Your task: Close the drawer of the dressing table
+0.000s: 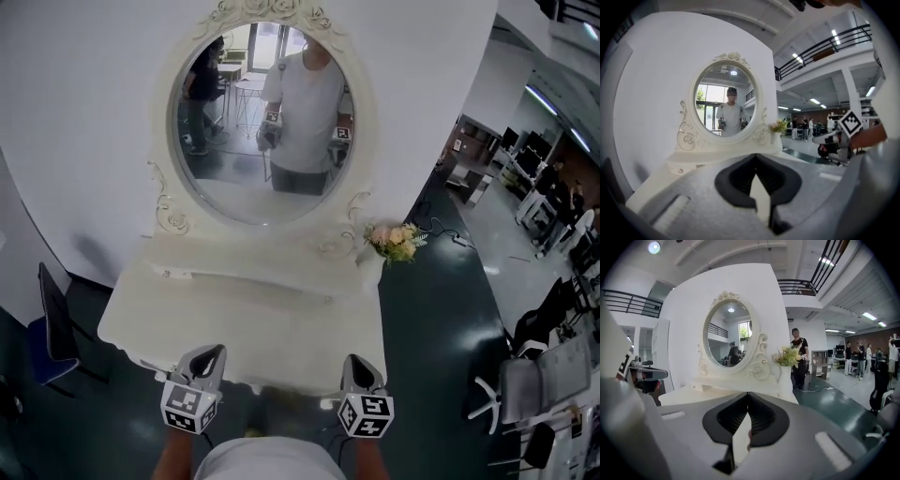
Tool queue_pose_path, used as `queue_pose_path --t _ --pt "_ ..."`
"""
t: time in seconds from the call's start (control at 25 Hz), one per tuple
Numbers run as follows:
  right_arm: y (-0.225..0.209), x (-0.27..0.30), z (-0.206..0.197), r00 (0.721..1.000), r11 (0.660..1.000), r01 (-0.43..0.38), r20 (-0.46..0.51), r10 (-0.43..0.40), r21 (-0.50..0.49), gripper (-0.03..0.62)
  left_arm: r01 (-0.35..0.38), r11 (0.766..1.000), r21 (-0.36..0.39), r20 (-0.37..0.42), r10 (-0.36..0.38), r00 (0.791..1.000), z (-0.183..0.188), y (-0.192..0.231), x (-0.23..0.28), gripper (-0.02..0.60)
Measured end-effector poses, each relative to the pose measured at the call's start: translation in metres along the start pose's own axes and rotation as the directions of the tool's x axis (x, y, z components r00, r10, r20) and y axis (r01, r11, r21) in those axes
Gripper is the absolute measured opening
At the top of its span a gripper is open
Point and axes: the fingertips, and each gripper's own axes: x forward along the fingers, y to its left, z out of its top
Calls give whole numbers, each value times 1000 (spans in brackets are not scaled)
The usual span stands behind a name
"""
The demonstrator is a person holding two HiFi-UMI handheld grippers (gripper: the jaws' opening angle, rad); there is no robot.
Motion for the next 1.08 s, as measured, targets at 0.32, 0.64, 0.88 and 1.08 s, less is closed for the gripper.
queue_pose_path --t 0.32,0.64,0.88,1.08 --pt "-1 -18 10 999 1000 12 33 -12 -15 2 -26 1000 0 33 26 999 13 5 -17 -2" --pt "5 -27 17 998 999 -3 59 6 -53 2 -24 1000 -19 41 25 999 13 2 -23 -2" --pt "-4 -32 18 998 999 11 57 -8 -53 2 -18 1000 -8 63 19 998 18 -1 -23 -2" --pt "-6 -35 15 999 999 6 46 -4 -46 2 -34 999 -20 58 35 998 19 0 -26 -2"
